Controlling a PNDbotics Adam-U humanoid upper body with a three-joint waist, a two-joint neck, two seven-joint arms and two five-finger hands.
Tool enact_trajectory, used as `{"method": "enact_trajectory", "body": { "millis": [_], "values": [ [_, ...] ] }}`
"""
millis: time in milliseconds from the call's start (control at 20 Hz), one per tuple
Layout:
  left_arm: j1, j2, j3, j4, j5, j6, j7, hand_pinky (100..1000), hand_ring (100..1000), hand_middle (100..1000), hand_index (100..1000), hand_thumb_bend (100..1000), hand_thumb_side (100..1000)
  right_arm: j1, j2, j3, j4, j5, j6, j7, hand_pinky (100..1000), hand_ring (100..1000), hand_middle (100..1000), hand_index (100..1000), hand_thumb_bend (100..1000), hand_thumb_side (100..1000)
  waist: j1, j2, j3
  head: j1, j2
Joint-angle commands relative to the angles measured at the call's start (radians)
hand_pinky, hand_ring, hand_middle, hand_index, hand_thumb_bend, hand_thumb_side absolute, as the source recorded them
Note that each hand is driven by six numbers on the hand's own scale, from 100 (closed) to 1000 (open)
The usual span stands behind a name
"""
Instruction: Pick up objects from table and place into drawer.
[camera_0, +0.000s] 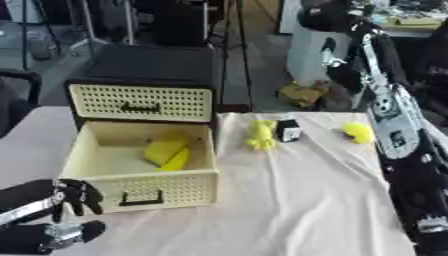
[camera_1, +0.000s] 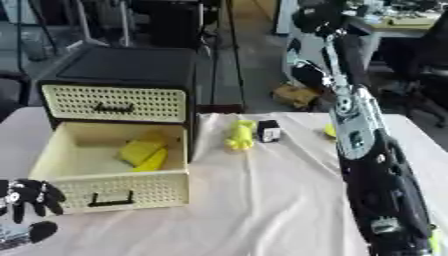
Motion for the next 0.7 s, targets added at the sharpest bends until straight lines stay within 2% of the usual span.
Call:
{"method": "enact_trajectory", "body": {
  "millis": [50, 250, 450, 700],
  "values": [
    [-0.031, -0.02, -0.028, 0.036, -0.03, 0.008, 0.0, 683, 782, 896, 869, 430, 1000, -0.013, -0.02, -0.01, -0.03, -0.01, 0.007, -0.003, 795, 808, 730, 782, 100, 517, 0.002, -0.008, -0.003, 0.005, 0.006],
    [-0.072, -0.086, -0.058, 0.106, -0.06, 0.005, 0.018, 721, 806, 923, 897, 410, 1000, -0.01, -0.011, -0.01, -0.034, -0.012, 0.006, -0.001, 795, 808, 729, 782, 100, 518, -0.001, -0.005, -0.009, 0.011, 0.003],
    [-0.121, -0.155, -0.082, 0.174, -0.088, -0.001, 0.041, 723, 807, 928, 899, 403, 1000, -0.013, -0.003, -0.008, -0.038, -0.012, 0.004, 0.0, 795, 808, 728, 782, 100, 519, -0.007, 0.0, -0.019, 0.019, 0.0],
    [-0.167, -0.208, -0.118, 0.228, -0.101, -0.019, 0.024, 721, 803, 927, 899, 408, 1000, -0.014, 0.005, -0.009, -0.041, -0.013, 0.004, 0.001, 796, 808, 727, 782, 100, 521, -0.009, 0.007, -0.027, 0.026, -0.001]
  ]
}}
